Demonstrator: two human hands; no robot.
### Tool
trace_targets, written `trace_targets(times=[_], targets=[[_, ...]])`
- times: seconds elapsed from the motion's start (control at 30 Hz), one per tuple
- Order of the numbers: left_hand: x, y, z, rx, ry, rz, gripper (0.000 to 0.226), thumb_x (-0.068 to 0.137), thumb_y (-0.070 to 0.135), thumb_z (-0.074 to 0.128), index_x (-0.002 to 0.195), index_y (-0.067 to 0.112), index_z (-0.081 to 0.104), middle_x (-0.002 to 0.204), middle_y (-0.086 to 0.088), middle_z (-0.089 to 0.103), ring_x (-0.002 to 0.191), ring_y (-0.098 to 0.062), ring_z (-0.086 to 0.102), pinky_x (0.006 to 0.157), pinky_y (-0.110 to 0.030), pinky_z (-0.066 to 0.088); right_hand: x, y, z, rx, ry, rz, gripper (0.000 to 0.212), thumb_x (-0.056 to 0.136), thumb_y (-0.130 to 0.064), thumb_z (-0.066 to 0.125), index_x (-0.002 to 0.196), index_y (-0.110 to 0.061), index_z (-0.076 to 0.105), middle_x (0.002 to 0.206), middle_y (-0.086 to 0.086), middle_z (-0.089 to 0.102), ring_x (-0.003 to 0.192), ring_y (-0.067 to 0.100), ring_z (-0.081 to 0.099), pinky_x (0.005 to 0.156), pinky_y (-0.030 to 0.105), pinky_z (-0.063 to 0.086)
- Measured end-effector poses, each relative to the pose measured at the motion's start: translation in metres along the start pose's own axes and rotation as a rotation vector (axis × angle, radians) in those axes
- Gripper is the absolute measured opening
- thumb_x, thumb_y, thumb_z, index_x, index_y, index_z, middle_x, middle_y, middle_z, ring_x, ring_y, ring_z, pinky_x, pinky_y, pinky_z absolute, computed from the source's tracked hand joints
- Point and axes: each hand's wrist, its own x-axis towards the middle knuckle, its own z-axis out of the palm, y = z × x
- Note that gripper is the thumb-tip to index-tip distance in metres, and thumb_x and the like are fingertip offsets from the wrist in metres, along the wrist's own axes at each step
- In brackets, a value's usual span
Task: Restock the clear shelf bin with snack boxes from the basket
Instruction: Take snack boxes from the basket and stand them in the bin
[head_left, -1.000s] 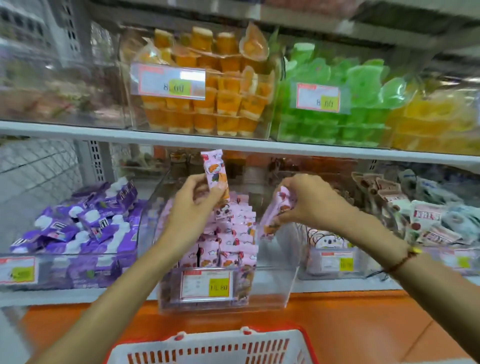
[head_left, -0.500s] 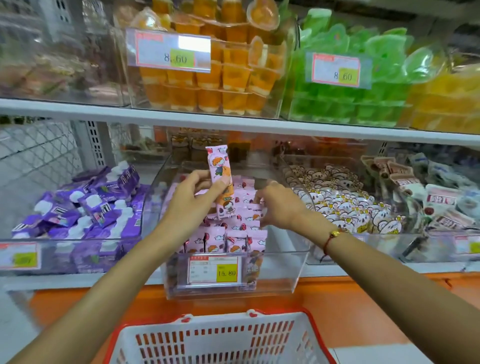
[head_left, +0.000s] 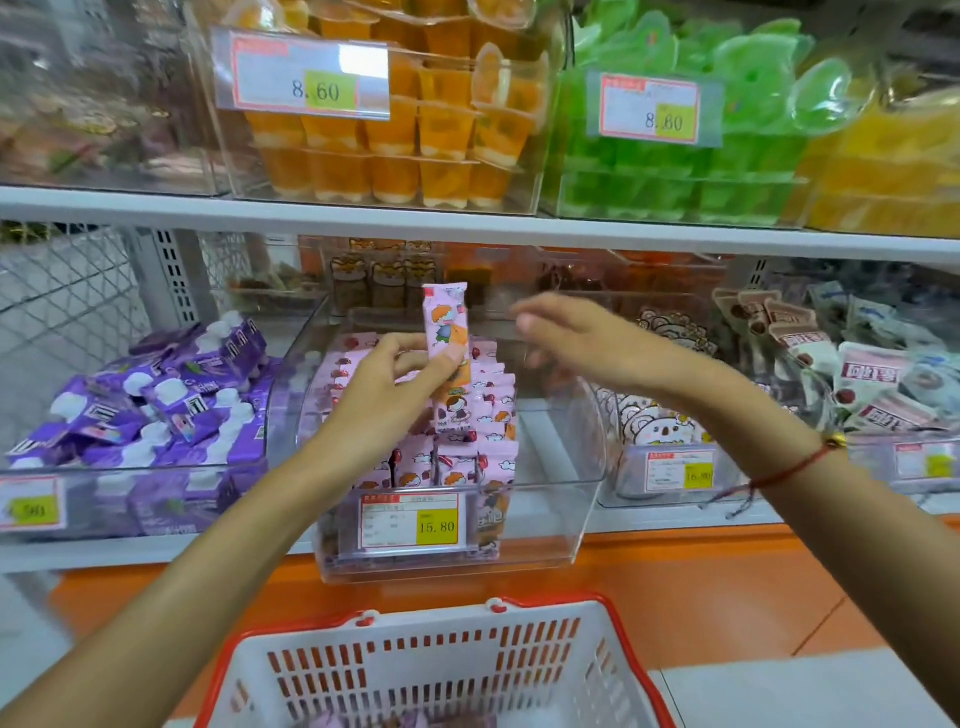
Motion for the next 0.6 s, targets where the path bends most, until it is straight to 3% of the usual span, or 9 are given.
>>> trace_targets(times=[0.07,0.13,0.2,0.3,0.33,0.43,0.5,0.6], targets=[[0.0,0.008,0.015,0.023,-0.068,0.035,0.035,0.086,0.036,0.059,0.115,0.017,0.05,0.1,0.009,0.068,0.081,-0.001,0.066,0.077,-0.025,0.052,-0.01,-0.01,-0.005,0.246,0.029,-0.07,0.038,0.093,-0.038,0.054,0.128,-0.024,0.051,0.107,-0.01,0.062,0.084,0.002,0.061,0.068,0.017,0.051],[0.0,0.013,0.03,0.035,-0.139,0.079,0.034,0.085,0.028,0.063,0.114,0.013,0.051,0.101,0.002,0.069,0.084,-0.012,0.068,0.077,-0.026,0.053,-0.014,-0.011,-0.009,0.13,0.038,-0.157,0.045,0.086,-0.03,0.067,0.128,-0.021,0.054,0.102,-0.013,0.061,0.075,-0.009,0.057,0.067,0.008,0.045],[0.002,0.01,0.035,0.077,-0.203,0.108,0.042,0.082,0.024,0.068,0.118,0.013,0.05,0.109,0.001,0.066,0.094,-0.012,0.065,0.082,-0.021,0.05,-0.017,-0.007,-0.013,-0.044,0.082,-0.179,0.039,0.08,-0.02,0.075,0.117,-0.017,0.063,0.09,-0.013,0.062,0.064,-0.009,0.054,0.066,0.01,0.042],[0.006,-0.004,0.025,0.49,-0.307,0.152,0.082,0.071,0.035,0.079,0.139,0.023,0.034,0.138,0.007,0.045,0.127,-0.008,0.041,0.103,-0.027,0.039,-0.022,0.004,-0.024,-0.097,0.197,-0.089,0.03,0.072,-0.022,0.081,0.099,-0.018,0.069,0.082,-0.007,0.068,0.061,-0.004,0.055,0.065,0.014,0.045],[0.006,-0.008,0.022,0.652,-0.316,0.191,0.085,0.071,0.04,0.078,0.141,0.026,0.032,0.144,0.008,0.039,0.131,-0.01,0.035,0.104,-0.029,0.036,-0.022,0.006,-0.026,-0.139,0.231,-0.074,0.029,0.071,-0.024,0.082,0.096,-0.019,0.069,0.081,-0.008,0.068,0.061,-0.006,0.055,0.063,0.012,0.043],[0.006,-0.018,0.018,0.928,-0.282,0.321,0.058,0.081,0.049,0.064,0.134,0.03,0.047,0.137,0.007,0.05,0.123,-0.014,0.044,0.095,-0.031,0.042,-0.016,0.008,-0.018,-0.38,0.199,-0.052,0.031,0.069,-0.027,0.083,0.096,-0.024,0.068,0.094,-0.002,0.068,0.076,0.006,0.058,0.071,0.022,0.043],[0.007,-0.021,0.015,0.942,-0.265,0.295,0.045,0.085,0.048,0.058,0.127,0.034,0.055,0.124,0.007,0.06,0.112,-0.014,0.053,0.087,-0.033,0.047,-0.008,0.009,-0.003,-0.549,0.105,-0.041,0.032,0.071,-0.024,0.08,0.101,-0.026,0.067,0.108,0.004,0.066,0.095,0.021,0.059,0.079,0.03,0.042],[0.008,-0.023,0.007,0.921,-0.284,0.247,0.042,0.085,0.048,0.059,0.125,0.037,0.055,0.12,0.01,0.063,0.107,-0.012,0.056,0.086,-0.034,0.049,0.008,0.019,0.023,-0.633,-0.04,0.005,0.041,0.073,-0.018,0.079,0.111,-0.021,0.062,0.116,0.006,0.063,0.111,0.026,0.056,0.083,0.031,0.044]])
